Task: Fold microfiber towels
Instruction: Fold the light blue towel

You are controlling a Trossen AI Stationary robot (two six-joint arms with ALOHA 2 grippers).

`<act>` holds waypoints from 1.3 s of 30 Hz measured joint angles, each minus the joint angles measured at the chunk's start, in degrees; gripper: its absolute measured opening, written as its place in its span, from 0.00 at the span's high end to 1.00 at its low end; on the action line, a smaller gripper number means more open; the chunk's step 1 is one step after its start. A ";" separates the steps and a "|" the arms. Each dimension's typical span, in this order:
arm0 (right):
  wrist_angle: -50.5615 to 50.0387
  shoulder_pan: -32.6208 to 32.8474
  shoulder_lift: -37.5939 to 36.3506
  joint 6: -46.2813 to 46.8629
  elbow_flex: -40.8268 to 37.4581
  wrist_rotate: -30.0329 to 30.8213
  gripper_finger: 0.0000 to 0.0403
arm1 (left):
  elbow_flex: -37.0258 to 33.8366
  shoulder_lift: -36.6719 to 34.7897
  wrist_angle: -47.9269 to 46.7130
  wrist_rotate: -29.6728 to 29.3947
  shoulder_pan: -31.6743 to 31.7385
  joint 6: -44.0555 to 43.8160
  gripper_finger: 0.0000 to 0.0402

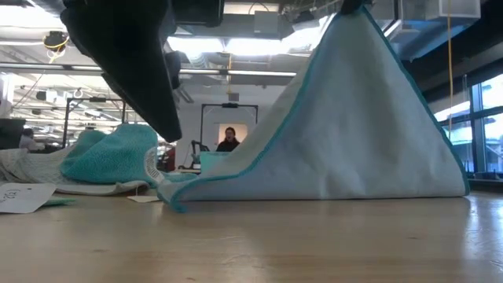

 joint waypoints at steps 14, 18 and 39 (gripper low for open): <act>-0.01 0.00 0.00 0.09 0.00 -0.01 0.97 | 0.04 1.85 -0.96 -3.75 1.76 8.67 0.79; -0.12 0.00 0.00 -0.07 0.00 -0.03 0.97 | 0.04 4.49 1.81 -0.37 2.97 8.50 0.72; 0.01 0.00 0.02 1.62 0.00 -0.51 0.97 | 0.00 4.87 1.10 -4.07 2.62 4.45 0.52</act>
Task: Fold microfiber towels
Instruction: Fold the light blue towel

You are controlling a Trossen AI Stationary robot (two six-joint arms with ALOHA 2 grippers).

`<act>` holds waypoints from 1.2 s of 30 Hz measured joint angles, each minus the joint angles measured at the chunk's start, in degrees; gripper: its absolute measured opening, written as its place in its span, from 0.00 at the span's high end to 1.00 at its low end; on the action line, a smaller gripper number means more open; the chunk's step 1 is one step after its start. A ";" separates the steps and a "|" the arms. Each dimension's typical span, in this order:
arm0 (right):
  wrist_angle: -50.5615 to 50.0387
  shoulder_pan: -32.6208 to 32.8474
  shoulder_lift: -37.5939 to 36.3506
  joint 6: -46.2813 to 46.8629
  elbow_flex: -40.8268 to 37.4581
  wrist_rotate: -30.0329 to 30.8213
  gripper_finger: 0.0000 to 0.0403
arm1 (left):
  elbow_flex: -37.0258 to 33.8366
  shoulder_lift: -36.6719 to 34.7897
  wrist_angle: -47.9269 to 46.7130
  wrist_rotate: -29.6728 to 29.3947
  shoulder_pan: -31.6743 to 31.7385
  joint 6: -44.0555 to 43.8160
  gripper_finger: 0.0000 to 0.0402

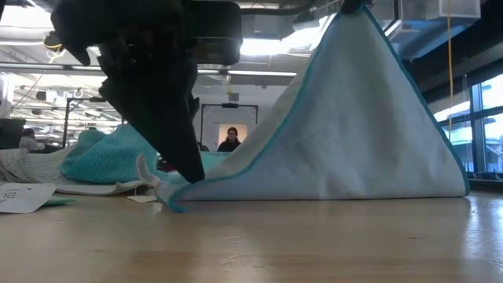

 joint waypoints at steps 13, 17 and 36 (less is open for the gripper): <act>0.04 0.00 0.02 0.02 0.00 0.00 0.97 | 0.31 3.90 0.03 -0.08 0.44 -1.83 0.53; 0.00 0.00 0.02 0.00 0.00 -0.32 0.97 | 0.28 4.04 0.01 0.46 0.46 -1.87 0.53; -0.07 0.00 0.02 -1.51 0.00 -0.42 0.97 | 6.02 4.37 -7.42 6.02 1.92 -0.04 0.86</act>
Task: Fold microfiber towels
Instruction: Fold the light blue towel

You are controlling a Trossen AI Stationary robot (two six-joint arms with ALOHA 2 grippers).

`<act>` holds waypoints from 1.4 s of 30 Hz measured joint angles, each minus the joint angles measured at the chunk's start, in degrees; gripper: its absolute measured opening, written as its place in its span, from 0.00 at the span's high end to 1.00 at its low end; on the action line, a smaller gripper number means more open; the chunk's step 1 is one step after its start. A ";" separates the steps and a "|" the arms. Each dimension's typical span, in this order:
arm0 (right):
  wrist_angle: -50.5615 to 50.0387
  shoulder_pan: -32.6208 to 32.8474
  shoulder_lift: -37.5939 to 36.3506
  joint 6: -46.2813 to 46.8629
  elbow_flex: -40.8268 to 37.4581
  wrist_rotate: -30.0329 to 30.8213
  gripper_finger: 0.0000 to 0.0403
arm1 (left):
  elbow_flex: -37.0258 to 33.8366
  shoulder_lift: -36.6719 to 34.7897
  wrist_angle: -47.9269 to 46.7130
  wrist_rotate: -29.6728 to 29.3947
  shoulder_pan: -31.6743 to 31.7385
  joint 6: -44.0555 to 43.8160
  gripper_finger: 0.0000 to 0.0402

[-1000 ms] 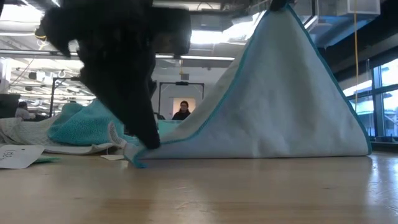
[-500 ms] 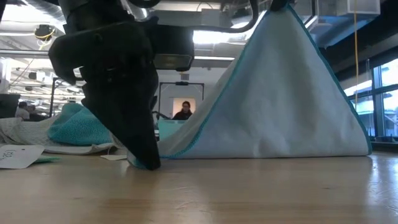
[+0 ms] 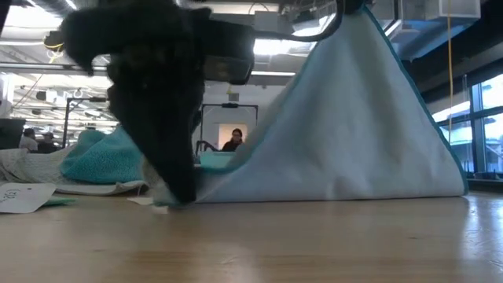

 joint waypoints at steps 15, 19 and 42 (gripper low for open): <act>-0.70 8.09 -1.42 13.73 -0.02 -21.04 0.97 | 16.49 -0.35 -19.19 12.83 -0.50 6.62 1.00; 1.39 11.89 -1.42 18.40 -0.02 -25.69 0.97 | 22.73 -0.45 -23.40 13.99 -0.51 10.69 1.00; -12.63 9.04 -1.42 24.24 -12.40 -17.96 0.97 | 19.53 -0.55 -26.67 8.08 20.54 38.79 1.00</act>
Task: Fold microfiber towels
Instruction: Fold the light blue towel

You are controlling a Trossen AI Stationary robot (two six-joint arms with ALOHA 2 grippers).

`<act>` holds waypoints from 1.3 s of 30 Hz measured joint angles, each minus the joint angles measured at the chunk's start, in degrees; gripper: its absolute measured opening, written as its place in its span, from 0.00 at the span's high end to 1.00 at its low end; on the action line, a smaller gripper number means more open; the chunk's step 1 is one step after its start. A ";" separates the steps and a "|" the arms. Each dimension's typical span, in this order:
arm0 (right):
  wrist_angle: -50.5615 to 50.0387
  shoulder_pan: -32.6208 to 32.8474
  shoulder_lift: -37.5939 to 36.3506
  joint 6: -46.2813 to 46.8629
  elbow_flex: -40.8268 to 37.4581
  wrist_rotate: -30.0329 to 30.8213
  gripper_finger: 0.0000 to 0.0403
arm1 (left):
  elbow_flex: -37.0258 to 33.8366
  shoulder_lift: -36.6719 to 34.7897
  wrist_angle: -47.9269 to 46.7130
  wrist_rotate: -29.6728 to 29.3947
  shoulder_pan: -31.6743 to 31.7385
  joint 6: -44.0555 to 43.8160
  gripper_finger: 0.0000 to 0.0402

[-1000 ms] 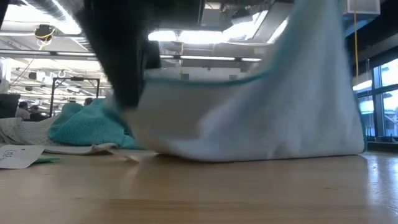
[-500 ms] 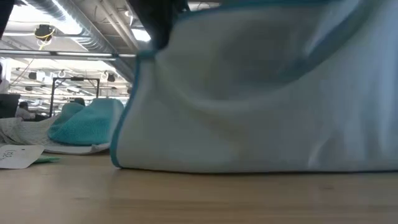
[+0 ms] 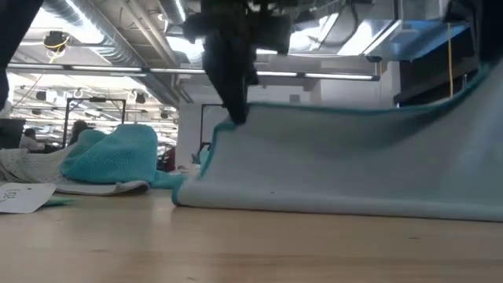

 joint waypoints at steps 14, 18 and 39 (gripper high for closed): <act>6.60 -5.55 0.00 -1.54 -11.89 0.04 0.97 | -9.26 0.02 10.63 2.53 2.43 0.08 1.00; 7.63 -7.47 0.00 -1.69 -14.14 0.04 0.97 | -9.48 0.02 13.23 -0.29 2.48 0.07 1.00; 9.34 -12.03 0.00 -2.02 -19.22 1.77 0.97 | -9.48 0.02 16.86 -5.95 5.71 0.38 0.95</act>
